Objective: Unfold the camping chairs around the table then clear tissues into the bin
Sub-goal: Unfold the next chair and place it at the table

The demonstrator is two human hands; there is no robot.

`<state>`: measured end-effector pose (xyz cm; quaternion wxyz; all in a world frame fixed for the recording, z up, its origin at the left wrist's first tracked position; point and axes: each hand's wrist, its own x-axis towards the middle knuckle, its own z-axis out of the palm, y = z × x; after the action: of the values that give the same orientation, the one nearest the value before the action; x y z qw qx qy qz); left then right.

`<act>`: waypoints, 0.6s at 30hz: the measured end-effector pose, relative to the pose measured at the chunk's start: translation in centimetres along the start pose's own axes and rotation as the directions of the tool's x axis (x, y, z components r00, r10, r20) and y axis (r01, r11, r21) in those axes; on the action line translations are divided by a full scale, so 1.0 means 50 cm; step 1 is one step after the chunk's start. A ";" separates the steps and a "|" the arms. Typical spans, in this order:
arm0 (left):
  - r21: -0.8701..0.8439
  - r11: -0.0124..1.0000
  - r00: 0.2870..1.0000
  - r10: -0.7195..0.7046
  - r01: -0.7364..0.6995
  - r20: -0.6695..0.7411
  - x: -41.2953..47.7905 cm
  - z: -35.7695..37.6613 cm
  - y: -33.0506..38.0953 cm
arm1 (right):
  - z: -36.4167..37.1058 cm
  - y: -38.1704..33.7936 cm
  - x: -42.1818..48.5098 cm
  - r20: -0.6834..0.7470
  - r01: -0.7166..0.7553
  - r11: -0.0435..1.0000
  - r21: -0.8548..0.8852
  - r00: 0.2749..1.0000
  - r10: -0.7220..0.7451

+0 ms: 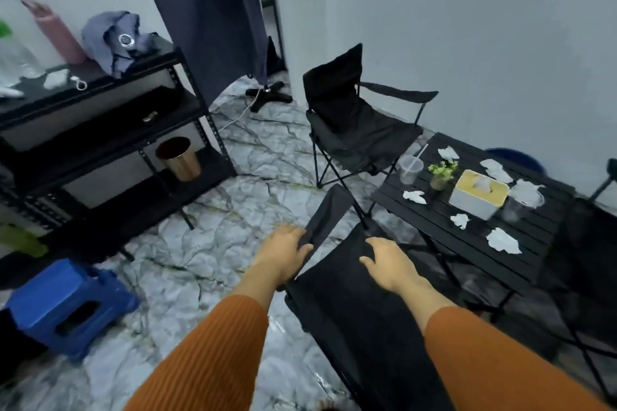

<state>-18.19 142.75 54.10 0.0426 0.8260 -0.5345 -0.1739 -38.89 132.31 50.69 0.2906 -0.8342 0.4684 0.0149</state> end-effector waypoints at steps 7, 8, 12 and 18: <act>0.042 0.991 0.983 0.124 -0.130 0.133 0.097 0.035 -0.045 | 0.022 0.021 -0.027 -0.028 -0.235 0.970 0.068 0.971 0.237; 0.053 0.988 0.979 0.134 -0.144 0.152 0.106 0.041 -0.051 | 0.030 0.022 -0.037 -0.033 -0.269 0.960 0.079 0.962 0.272; 0.065 0.970 0.950 0.215 -0.235 0.228 0.133 0.055 -0.075 | 0.072 0.007 -0.096 -0.064 -0.408 0.900 0.155 0.905 0.421; 0.064 0.908 0.870 0.374 -0.414 0.322 0.121 0.054 -0.140 | 0.135 -0.033 -0.240 -0.006 -0.612 0.754 0.239 0.775 0.632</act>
<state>-10.79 140.62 48.31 -0.0595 0.6637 -0.7023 -0.2503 -42.66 145.60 49.42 0.3404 -0.5926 0.7298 0.0217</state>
